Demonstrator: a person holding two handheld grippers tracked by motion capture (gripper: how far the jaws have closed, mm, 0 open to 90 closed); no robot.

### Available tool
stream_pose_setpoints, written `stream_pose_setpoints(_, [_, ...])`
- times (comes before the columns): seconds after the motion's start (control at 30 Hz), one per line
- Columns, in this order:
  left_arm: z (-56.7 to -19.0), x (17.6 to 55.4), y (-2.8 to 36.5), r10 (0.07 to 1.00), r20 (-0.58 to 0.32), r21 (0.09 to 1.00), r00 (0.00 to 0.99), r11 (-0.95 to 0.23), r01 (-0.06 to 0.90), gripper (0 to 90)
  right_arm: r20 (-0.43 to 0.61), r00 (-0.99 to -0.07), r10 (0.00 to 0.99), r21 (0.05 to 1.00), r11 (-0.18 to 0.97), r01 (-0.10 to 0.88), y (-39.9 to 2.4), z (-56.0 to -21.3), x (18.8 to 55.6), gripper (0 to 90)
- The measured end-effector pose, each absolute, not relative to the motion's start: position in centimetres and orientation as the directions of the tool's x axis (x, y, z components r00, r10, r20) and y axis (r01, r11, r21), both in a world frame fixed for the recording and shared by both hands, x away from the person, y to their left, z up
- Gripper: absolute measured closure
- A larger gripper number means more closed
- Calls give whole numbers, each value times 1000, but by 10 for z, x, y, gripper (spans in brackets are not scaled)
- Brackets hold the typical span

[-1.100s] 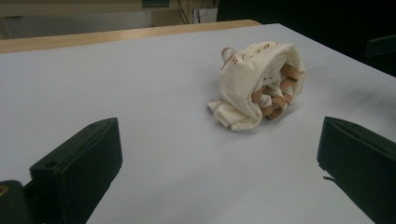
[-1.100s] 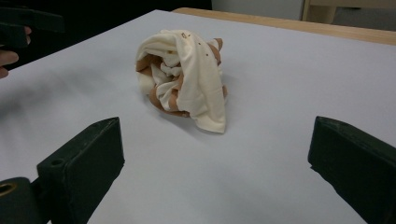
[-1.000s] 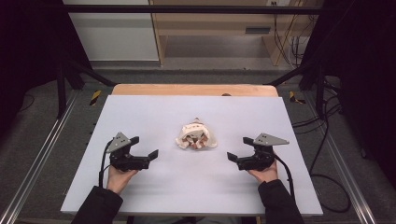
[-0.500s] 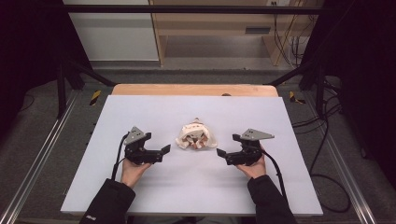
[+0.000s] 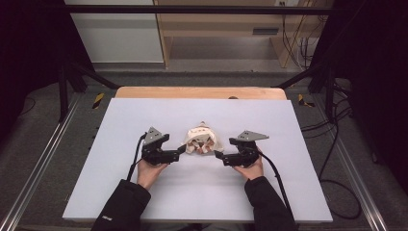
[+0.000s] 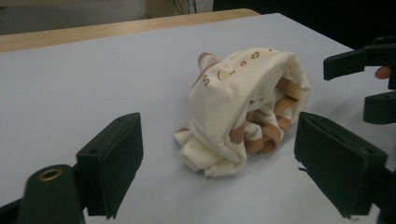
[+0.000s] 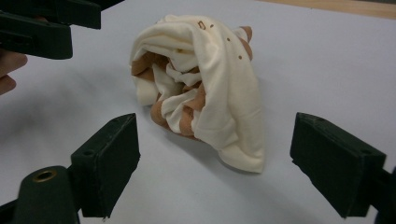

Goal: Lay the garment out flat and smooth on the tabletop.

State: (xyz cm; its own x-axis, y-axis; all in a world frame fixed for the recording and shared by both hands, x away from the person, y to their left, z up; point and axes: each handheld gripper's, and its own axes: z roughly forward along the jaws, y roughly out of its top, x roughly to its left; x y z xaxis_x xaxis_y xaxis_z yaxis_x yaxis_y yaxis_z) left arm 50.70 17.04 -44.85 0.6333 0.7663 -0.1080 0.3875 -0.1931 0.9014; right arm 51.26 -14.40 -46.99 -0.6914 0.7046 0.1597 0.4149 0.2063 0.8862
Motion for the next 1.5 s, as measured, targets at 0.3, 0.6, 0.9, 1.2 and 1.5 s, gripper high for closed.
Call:
stream_pose_setpoints(0.3, [-459,513,151,767,-86,882,636,-239,407,376,145,-677,721,867,238,438,-131,-475,520,365])
stream_pose_setpoints(0.6, [-467,520,142,782,-83,870,618,-246,428,619,128,-668,733,854,261,450,-120,-477,524,584])
stream_pose_setpoints(0.9, [-467,521,143,791,-99,865,604,-232,445,820,136,-659,739,848,257,464,-119,-476,523,821])
stream_pose_setpoints(1.2, [-442,509,158,783,-66,868,618,-260,423,836,162,-682,713,858,240,455,-134,-454,514,887])
stream_pose_setpoints(1.5, [-427,486,168,742,-37,851,669,-328,411,838,162,-727,667,851,278,445,-141,-434,492,893])
